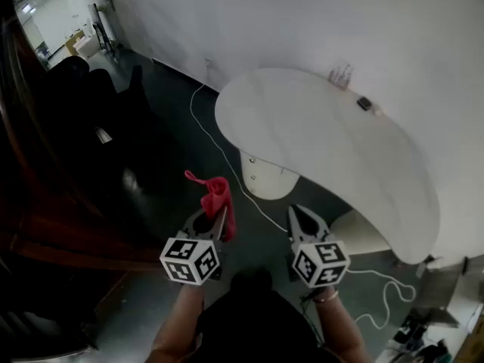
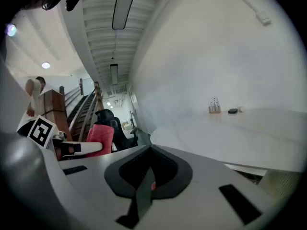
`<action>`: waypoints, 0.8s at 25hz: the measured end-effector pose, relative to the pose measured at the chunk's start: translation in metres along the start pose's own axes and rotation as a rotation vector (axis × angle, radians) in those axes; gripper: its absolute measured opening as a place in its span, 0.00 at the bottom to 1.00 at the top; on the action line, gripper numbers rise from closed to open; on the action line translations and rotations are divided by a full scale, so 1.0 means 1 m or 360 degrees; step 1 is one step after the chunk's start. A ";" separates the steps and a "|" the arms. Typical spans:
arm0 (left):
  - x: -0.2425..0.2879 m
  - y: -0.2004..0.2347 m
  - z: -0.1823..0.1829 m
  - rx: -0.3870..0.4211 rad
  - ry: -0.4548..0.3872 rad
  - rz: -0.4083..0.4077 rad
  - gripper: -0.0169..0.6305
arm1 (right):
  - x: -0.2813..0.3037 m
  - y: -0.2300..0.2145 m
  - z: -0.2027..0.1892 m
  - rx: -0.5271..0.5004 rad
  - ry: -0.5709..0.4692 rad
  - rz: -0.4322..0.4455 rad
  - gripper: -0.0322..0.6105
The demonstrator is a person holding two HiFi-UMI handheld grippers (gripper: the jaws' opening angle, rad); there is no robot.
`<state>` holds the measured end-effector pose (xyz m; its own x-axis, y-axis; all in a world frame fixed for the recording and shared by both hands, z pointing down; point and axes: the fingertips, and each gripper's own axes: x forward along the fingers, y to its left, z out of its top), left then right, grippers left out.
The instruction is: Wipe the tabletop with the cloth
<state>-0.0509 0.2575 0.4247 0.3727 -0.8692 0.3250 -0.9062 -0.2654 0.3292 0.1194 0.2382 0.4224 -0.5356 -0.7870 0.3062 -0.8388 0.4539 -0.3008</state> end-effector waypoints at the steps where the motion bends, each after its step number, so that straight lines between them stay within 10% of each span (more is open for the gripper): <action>1: 0.003 -0.002 0.000 0.0001 0.0006 -0.0001 0.09 | 0.001 -0.003 0.000 0.0002 0.0001 0.0000 0.05; 20: 0.040 -0.006 0.016 0.0027 0.0040 0.0040 0.09 | 0.007 -0.037 0.024 0.0025 -0.0059 0.0027 0.05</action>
<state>-0.0341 0.2172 0.4215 0.3545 -0.8650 0.3551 -0.9184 -0.2509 0.3059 0.1492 0.2057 0.4145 -0.5456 -0.7943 0.2671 -0.8277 0.4610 -0.3198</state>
